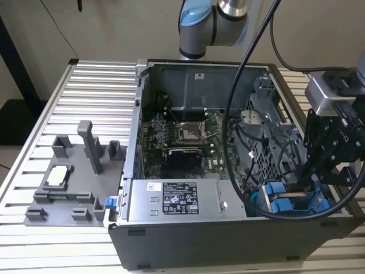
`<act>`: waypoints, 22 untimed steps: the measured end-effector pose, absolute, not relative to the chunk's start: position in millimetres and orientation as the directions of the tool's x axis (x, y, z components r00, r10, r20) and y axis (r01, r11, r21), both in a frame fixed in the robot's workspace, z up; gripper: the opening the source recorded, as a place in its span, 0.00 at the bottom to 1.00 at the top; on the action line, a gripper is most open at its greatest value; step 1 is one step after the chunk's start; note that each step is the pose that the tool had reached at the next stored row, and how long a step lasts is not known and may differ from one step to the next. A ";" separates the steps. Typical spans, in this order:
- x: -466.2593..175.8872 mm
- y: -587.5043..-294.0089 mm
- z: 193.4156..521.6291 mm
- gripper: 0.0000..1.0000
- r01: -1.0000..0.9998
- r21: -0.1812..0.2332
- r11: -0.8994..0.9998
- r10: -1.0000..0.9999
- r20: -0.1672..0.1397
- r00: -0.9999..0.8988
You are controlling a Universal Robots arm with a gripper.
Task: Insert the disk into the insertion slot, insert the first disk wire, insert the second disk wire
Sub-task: 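Insert the first disk wire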
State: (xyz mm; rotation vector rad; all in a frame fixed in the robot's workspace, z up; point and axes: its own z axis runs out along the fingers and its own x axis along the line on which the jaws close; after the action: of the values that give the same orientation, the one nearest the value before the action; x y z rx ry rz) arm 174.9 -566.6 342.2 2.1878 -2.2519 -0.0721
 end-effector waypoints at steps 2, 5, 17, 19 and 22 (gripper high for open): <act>175.3 -566.8 341.5 0.19 -0.999 0.034 0.028 -0.999 -0.031 -0.029; 175.9 -567.3 340.5 0.19 -0.999 0.034 0.028 -0.999 -0.031 -0.029; 176.6 -568.0 331.7 0.19 -0.999 0.034 0.028 -0.999 -0.032 -0.029; 176.6 -568.0 330.8 0.19 -0.999 0.034 0.028 -0.999 -0.033 -0.029; 176.5 -568.1 330.2 0.20 -0.999 0.034 0.028 -0.999 -0.035 -0.029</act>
State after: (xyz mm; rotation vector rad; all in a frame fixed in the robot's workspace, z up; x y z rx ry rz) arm 176.5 -568.1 330.2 2.1892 -2.2535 -0.0760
